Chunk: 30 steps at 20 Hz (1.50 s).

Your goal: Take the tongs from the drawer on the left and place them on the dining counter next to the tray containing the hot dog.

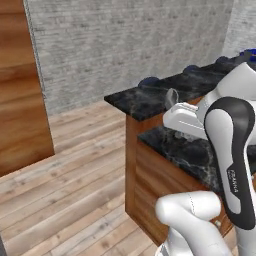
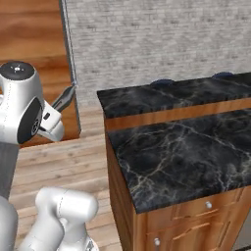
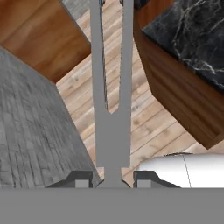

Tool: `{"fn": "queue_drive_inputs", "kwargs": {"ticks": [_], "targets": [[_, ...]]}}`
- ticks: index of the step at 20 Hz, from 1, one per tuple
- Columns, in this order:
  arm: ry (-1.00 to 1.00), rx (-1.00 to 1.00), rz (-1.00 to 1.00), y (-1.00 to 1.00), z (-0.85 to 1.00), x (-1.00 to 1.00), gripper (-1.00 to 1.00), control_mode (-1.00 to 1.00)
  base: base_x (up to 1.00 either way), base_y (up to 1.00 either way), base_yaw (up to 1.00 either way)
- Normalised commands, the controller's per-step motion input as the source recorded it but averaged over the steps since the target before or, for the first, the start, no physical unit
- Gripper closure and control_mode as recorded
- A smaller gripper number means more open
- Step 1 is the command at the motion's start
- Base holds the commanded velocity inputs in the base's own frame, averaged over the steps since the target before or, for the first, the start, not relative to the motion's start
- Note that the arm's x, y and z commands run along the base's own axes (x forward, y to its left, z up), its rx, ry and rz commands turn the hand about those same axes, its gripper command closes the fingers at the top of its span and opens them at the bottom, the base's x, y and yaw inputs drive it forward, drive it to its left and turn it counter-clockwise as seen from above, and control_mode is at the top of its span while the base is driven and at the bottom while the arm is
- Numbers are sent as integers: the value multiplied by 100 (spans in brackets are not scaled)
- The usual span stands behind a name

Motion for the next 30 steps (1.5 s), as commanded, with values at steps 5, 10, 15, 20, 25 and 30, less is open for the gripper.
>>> {"fn": "queue_drive_inputs", "kwargs": {"ticks": [5,10,15,20,25,30], "targets": [[0,0,0,0,0,0,100,100,87,95,-8],[0,0,0,0,0,0,100,100,24,51,11],[0,0,0,0,0,0,100,100,46,51,0],[0,0,0,0,0,0,100,100,100,100,-40],[0,0,0,0,0,0,100,100,100,100,-33],[0,0,0,0,0,0,100,100,100,100,-34]]}}
